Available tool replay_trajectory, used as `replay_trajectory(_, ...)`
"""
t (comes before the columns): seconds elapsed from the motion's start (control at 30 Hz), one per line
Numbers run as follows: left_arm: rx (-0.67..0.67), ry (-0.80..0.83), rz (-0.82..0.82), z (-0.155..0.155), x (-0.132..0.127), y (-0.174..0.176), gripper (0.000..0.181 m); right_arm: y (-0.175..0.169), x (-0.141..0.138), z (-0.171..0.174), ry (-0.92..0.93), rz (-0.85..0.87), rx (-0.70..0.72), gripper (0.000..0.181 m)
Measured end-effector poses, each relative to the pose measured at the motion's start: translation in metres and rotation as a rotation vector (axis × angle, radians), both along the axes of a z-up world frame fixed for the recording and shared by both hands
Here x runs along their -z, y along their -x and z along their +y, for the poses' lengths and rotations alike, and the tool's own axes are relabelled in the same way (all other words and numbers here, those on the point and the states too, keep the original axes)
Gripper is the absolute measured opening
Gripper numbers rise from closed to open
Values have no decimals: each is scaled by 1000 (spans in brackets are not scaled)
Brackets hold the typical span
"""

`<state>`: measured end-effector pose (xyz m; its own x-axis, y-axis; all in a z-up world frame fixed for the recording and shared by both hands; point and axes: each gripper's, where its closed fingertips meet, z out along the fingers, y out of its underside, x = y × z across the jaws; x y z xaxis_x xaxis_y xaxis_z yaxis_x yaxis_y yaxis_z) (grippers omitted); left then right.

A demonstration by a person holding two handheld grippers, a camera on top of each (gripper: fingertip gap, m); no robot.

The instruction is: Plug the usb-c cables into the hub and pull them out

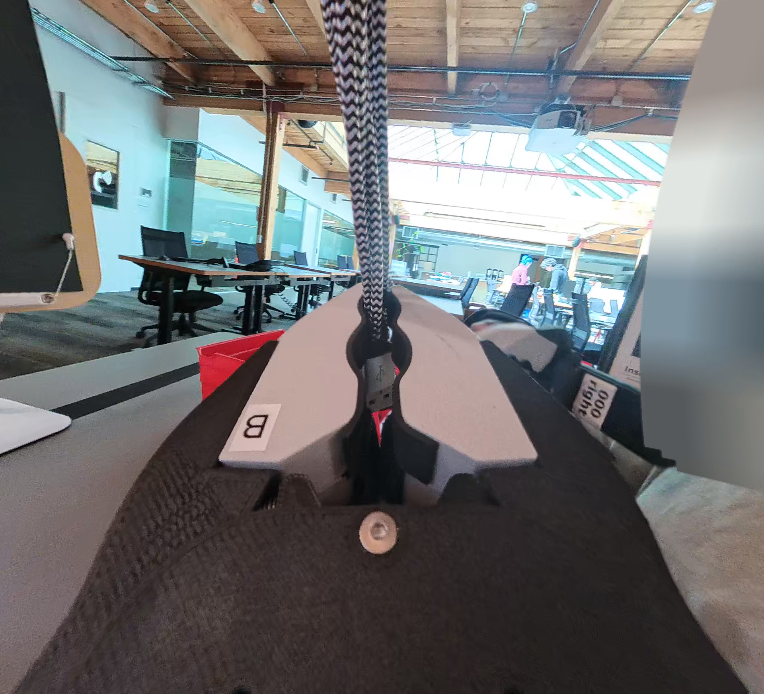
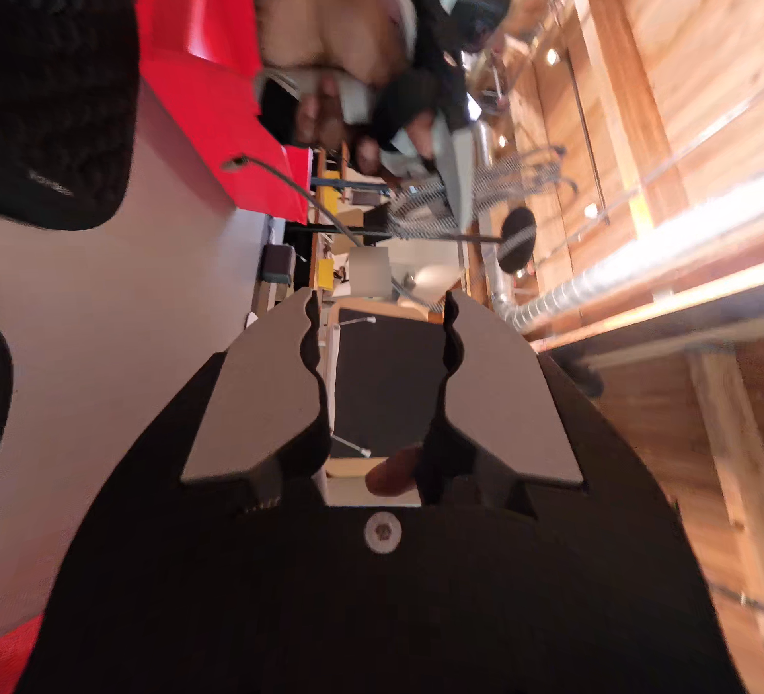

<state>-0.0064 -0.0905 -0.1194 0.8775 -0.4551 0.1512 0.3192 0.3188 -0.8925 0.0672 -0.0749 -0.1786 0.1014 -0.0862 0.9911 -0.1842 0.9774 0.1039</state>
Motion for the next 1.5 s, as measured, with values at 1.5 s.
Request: replay_trajectory(1.5,-85,74,260,26,24,-34,3,17,-69,14,1592,-223,-767,2)
